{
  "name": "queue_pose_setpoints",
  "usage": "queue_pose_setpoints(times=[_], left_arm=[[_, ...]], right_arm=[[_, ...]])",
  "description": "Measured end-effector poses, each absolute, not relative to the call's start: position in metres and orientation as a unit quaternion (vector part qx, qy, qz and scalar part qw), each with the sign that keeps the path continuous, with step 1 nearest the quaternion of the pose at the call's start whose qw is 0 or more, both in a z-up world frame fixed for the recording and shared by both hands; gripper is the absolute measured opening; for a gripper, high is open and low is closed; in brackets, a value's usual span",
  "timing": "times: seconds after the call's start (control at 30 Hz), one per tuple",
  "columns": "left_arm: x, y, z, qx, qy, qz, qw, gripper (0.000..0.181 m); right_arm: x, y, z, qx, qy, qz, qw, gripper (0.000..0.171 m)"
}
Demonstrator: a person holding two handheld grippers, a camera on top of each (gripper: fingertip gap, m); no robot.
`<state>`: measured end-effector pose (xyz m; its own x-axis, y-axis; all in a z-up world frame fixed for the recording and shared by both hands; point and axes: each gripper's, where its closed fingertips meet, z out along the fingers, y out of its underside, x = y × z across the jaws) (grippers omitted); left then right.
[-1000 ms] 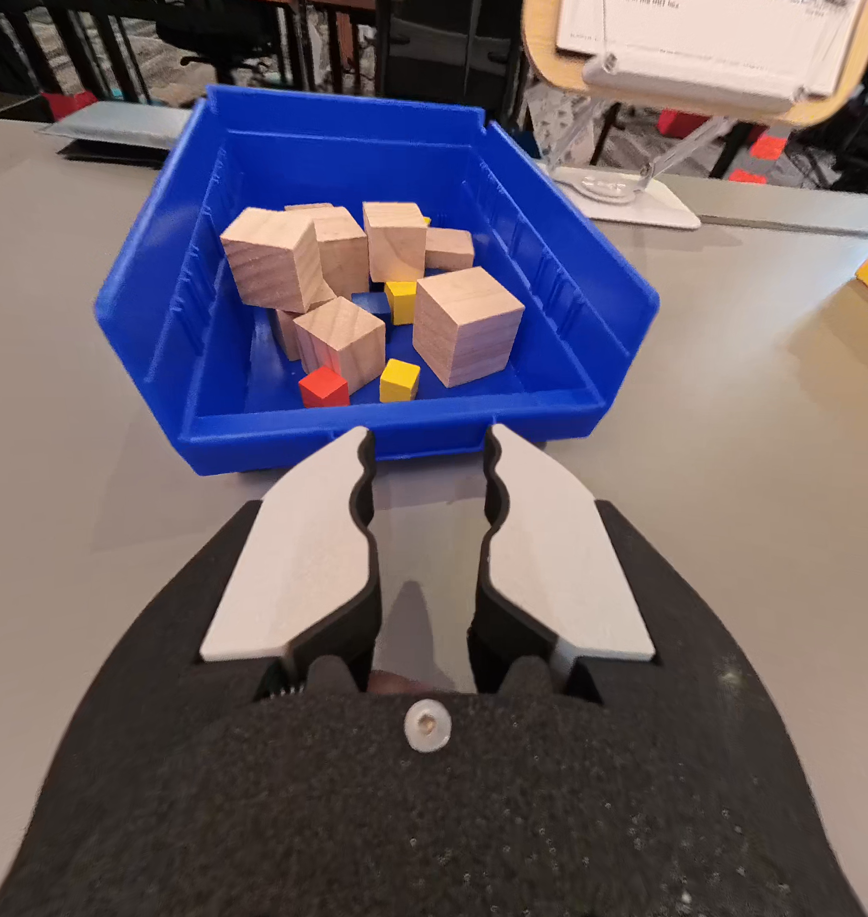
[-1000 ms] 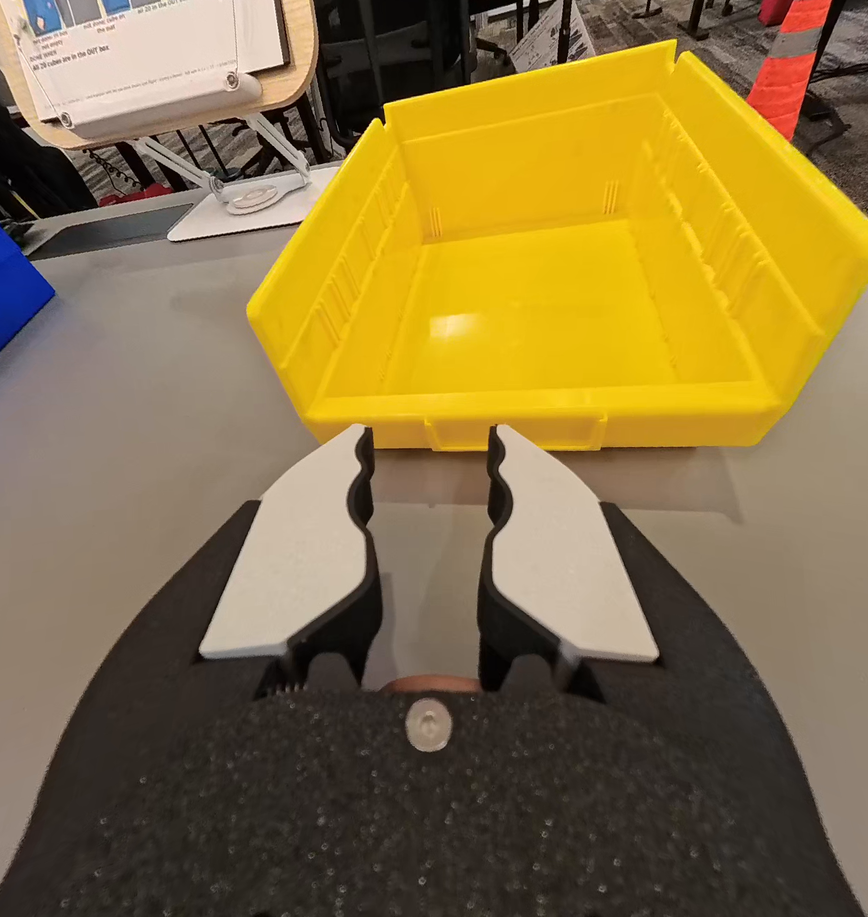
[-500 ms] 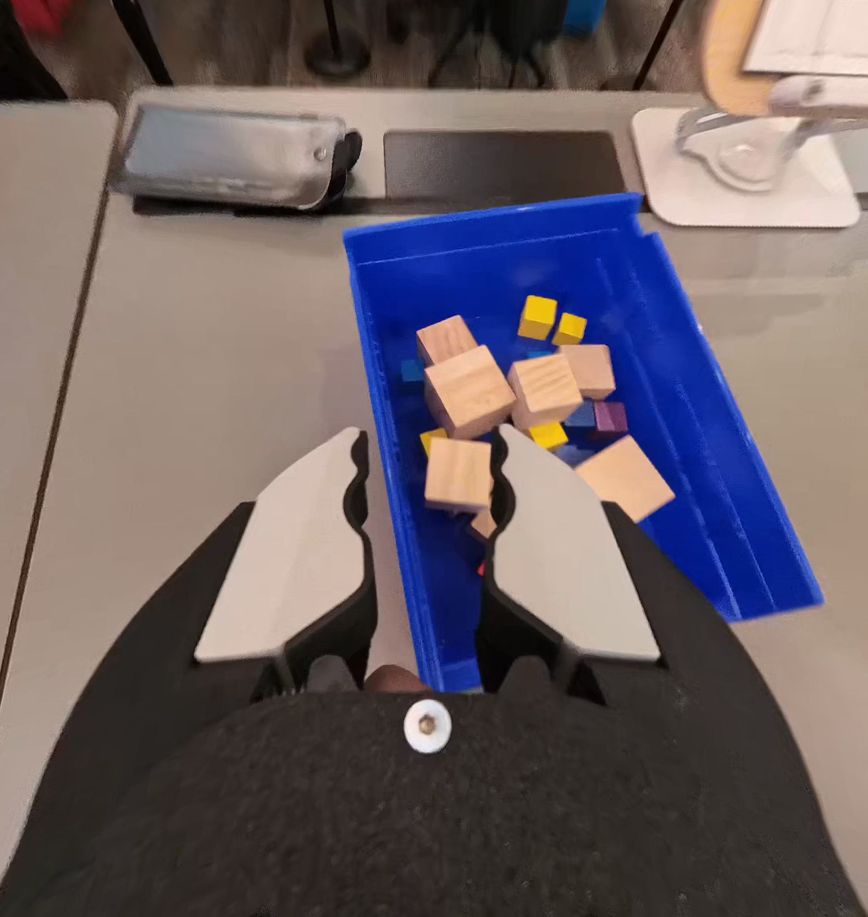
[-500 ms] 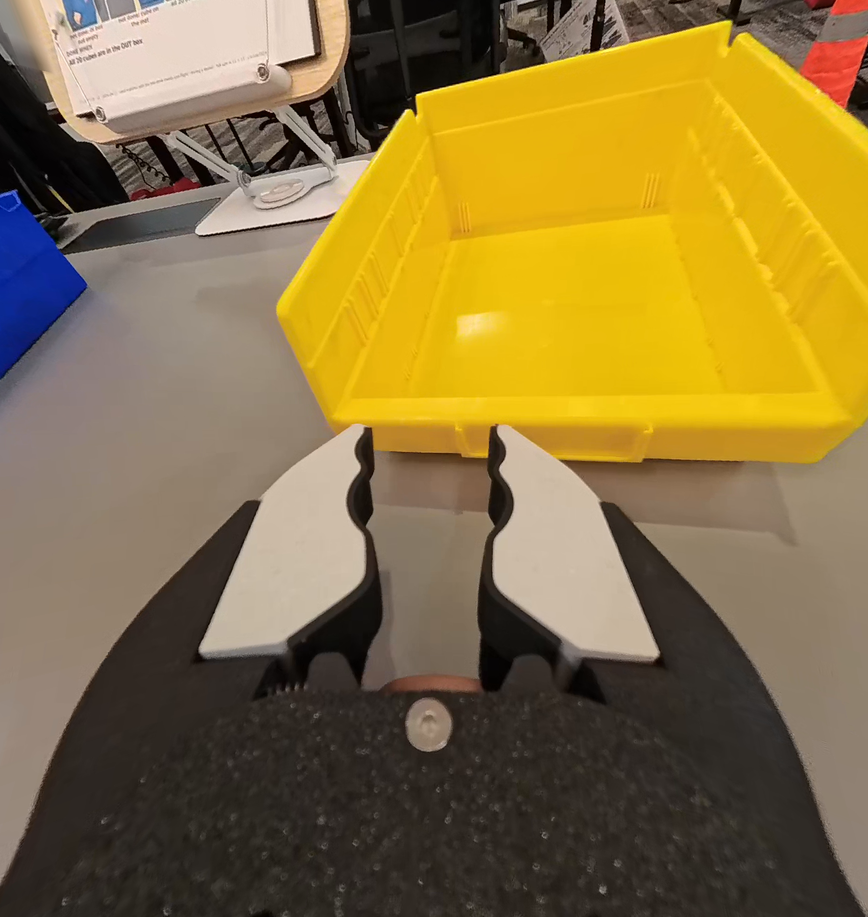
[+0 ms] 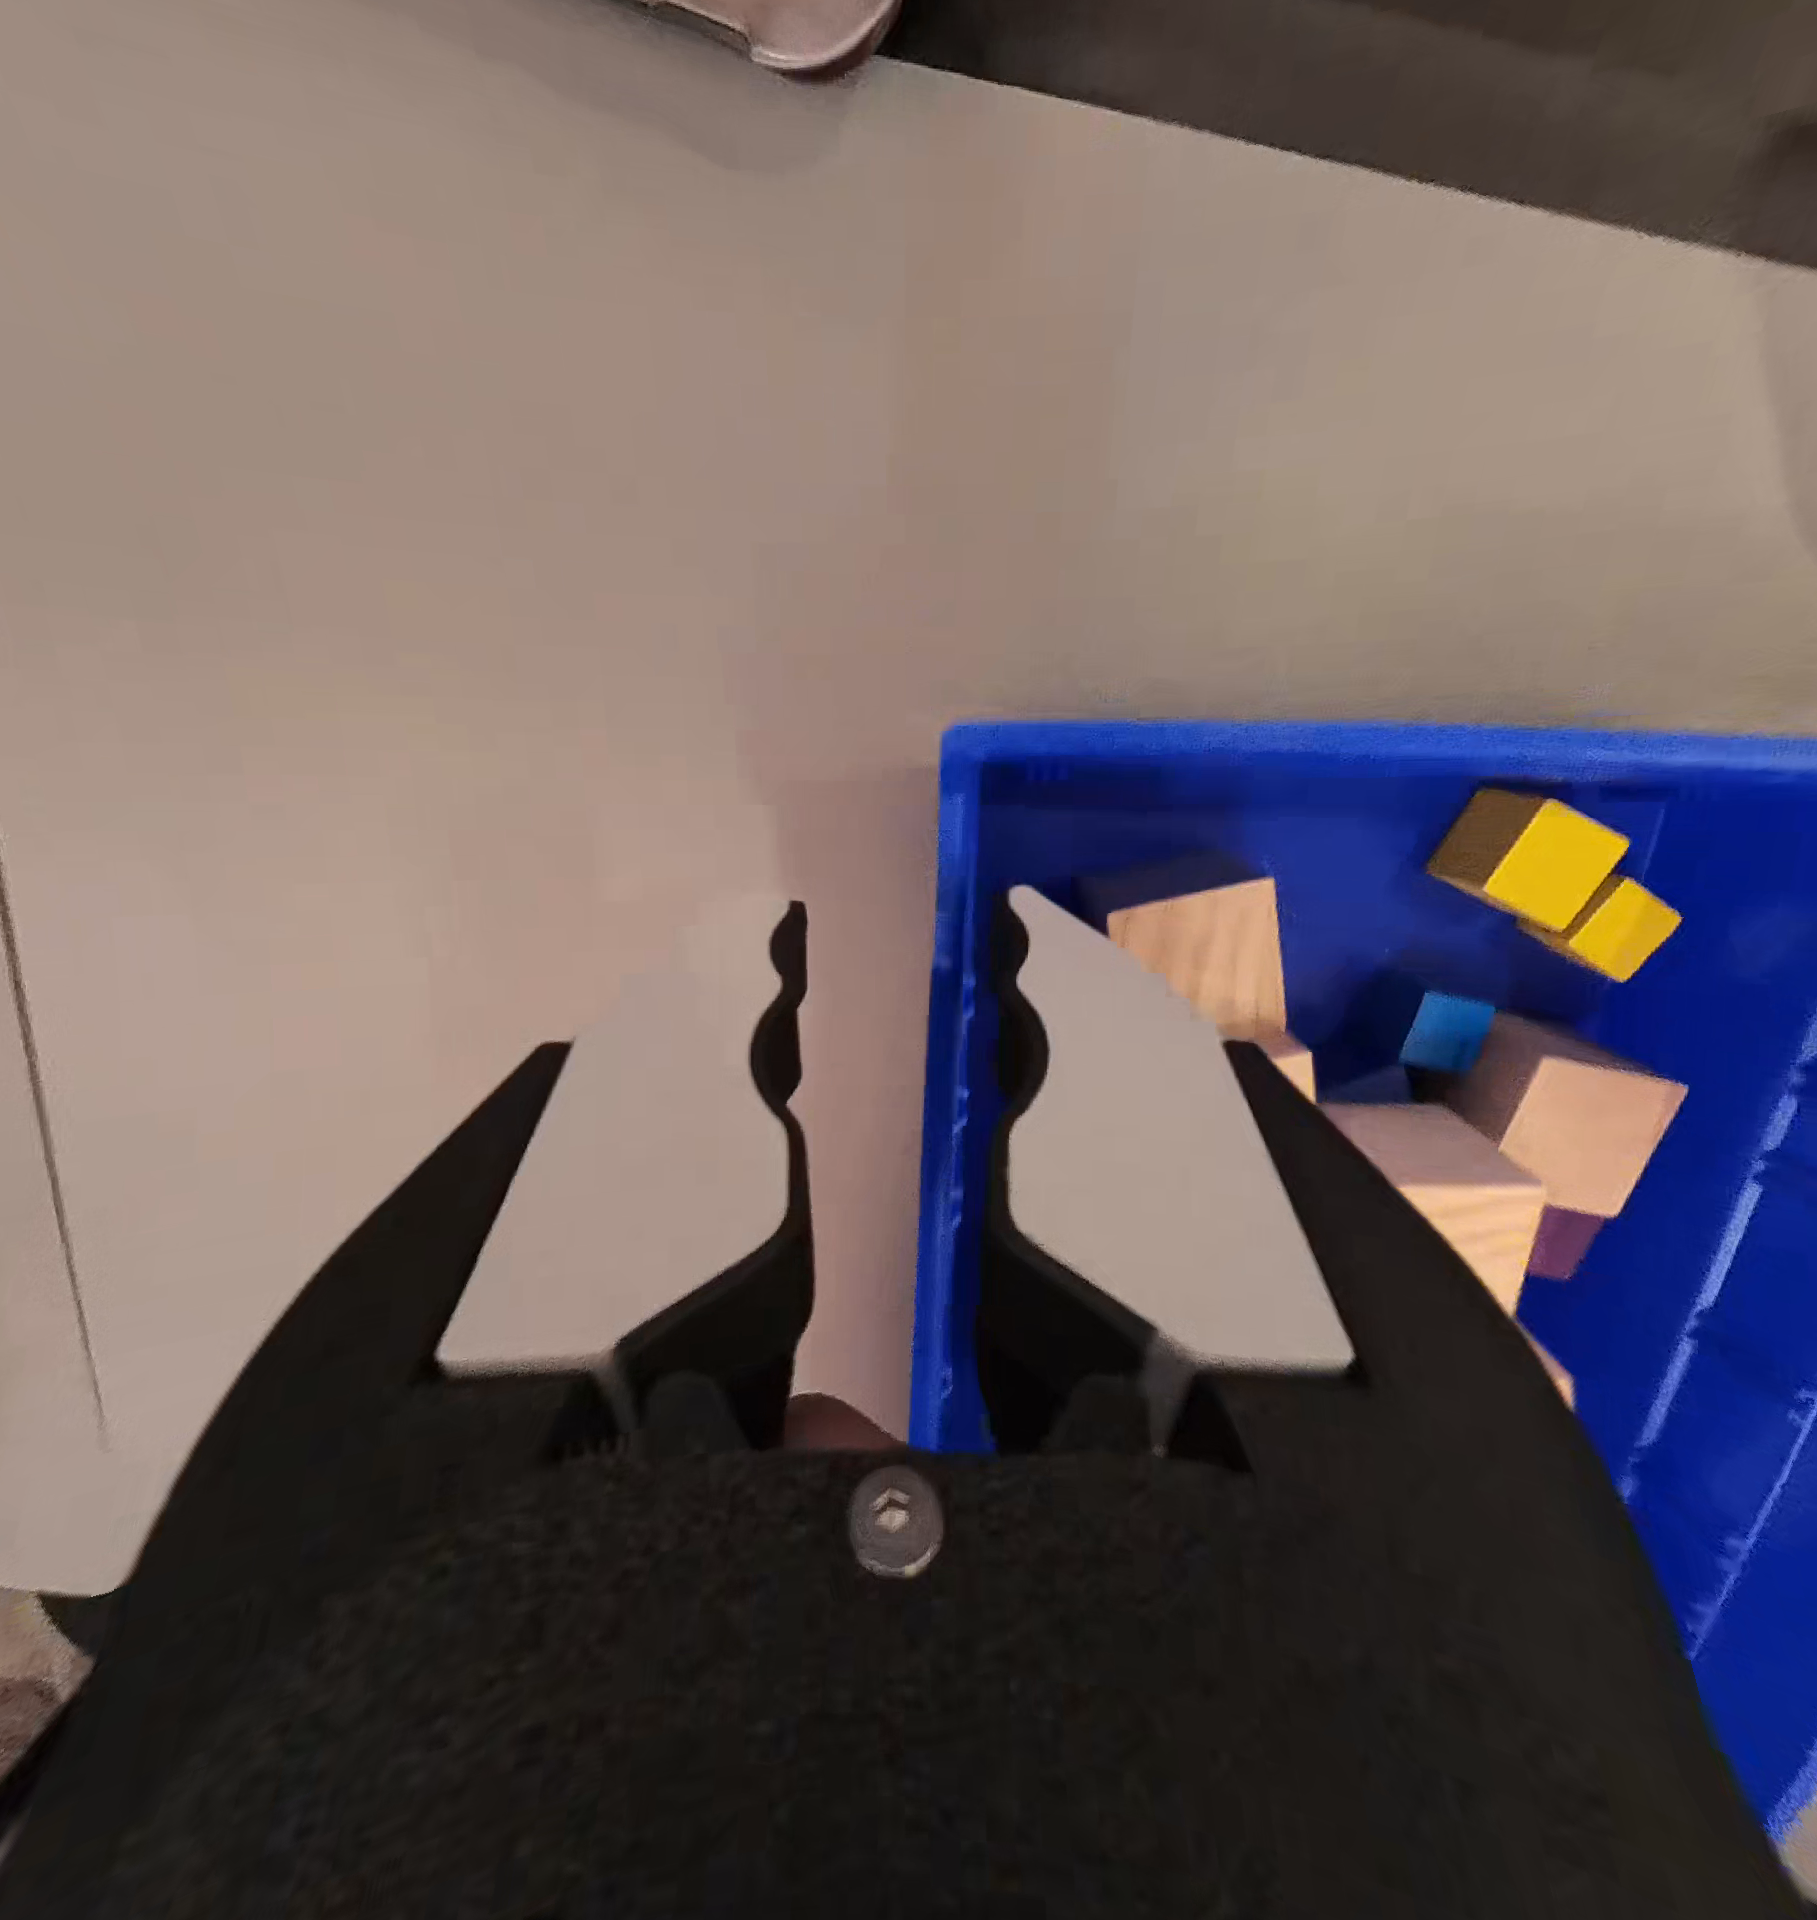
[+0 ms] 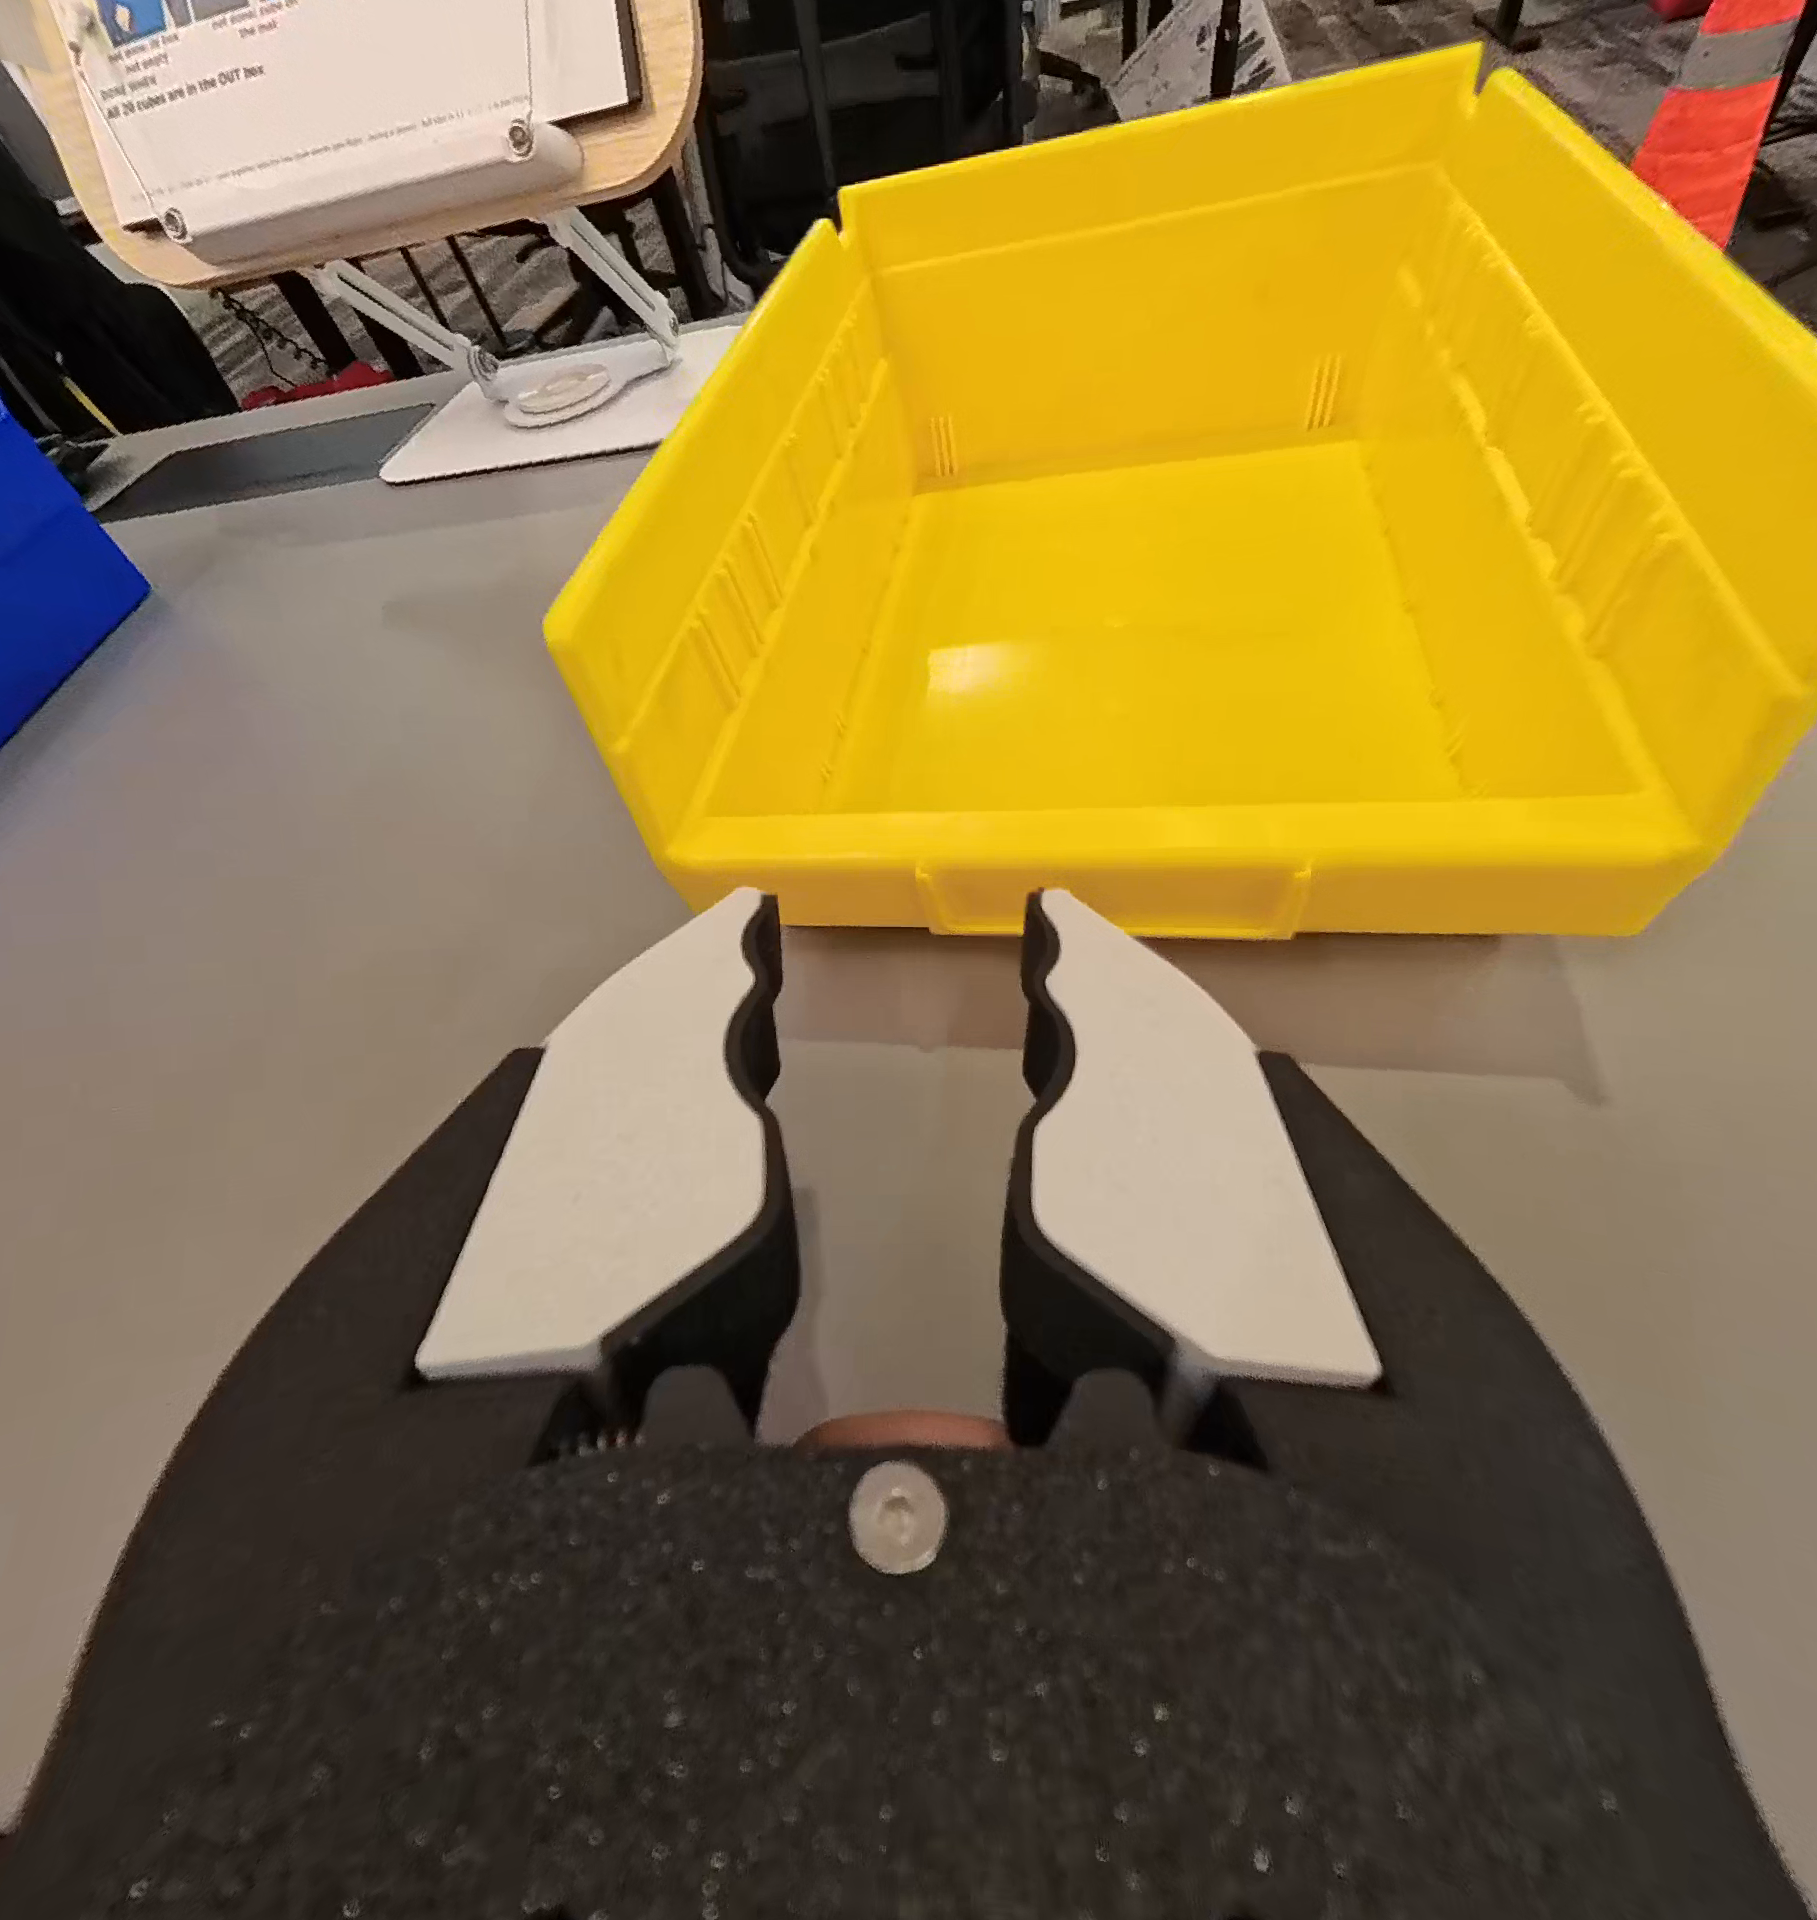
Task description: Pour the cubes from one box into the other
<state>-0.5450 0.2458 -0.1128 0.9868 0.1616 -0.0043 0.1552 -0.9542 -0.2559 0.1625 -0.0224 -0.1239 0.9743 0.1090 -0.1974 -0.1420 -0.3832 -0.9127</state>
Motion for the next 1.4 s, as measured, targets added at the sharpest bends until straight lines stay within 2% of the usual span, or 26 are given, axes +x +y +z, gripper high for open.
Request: queue_pose_setpoints(times=[0.23,0.33,0.37,0.57,0.73,0.83,0.93,1.1,1.23,1.33,1.37,1.4], left_arm=[[-0.544,0.245,-0.137,-0.992,-0.084,-0.019,0.091,0.031],[-0.533,0.241,-0.147,-0.992,-0.069,-0.059,0.086,0.013],[-0.530,0.241,-0.148,-0.992,-0.062,-0.068,0.090,0.005],[-0.531,0.244,-0.148,-0.990,-0.050,-0.087,0.096,0.004],[-0.533,0.244,-0.148,-0.991,-0.034,-0.083,0.094,0.005],[-0.533,0.244,-0.148,-0.991,-0.032,-0.087,0.099,0.005],[-0.533,0.245,-0.148,-0.990,-0.036,-0.087,0.106,0.005],[-0.533,0.245,-0.148,-0.990,-0.041,-0.082,0.112,0.005],[-0.532,0.245,-0.148,-0.989,-0.034,-0.088,0.112,0.005],[-0.532,0.244,-0.148,-0.991,-0.015,-0.088,0.104,0.005],[-0.532,0.244,-0.148,-0.991,-0.011,-0.089,0.103,0.005],[-0.533,0.244,-0.148,-0.991,-0.009,-0.088,0.102,0.005]], right_arm=[[0.176,-0.031,-0.130,-0.828,0.029,0.114,0.548,0.044],[0.173,-0.033,-0.124,-0.827,-0.013,0.059,0.559,0.044],[0.167,-0.033,-0.121,-0.826,-0.031,0.045,0.562,0.044],[0.072,-0.025,-0.103,-0.828,-0.149,0.096,0.532,0.045],[-0.059,0.000,-0.076,-0.829,-0.276,0.185,0.449,0.047],[-0.140,0.039,-0.045,-0.818,-0.313,0.228,0.426,0.050],[-0.220,0.090,-0.036,-0.831,-0.356,0.234,0.359,0.051],[-0.302,0.200,-0.069,-0.907,-0.321,0.179,0.204,0.043],[-0.332,0.213,-0.107,-0.938,-0.299,0.155,0.081,0.043],[-0.330,0.203,-0.125,-0.940,-0.327,0.093,0.034,0.040],[-0.335,0.199,-0.124,-0.942,-0.318,0.110,0.021,0.016],[-0.335,0.200,-0.123,-0.948,-0.300,0.109,0.019,0.009]])
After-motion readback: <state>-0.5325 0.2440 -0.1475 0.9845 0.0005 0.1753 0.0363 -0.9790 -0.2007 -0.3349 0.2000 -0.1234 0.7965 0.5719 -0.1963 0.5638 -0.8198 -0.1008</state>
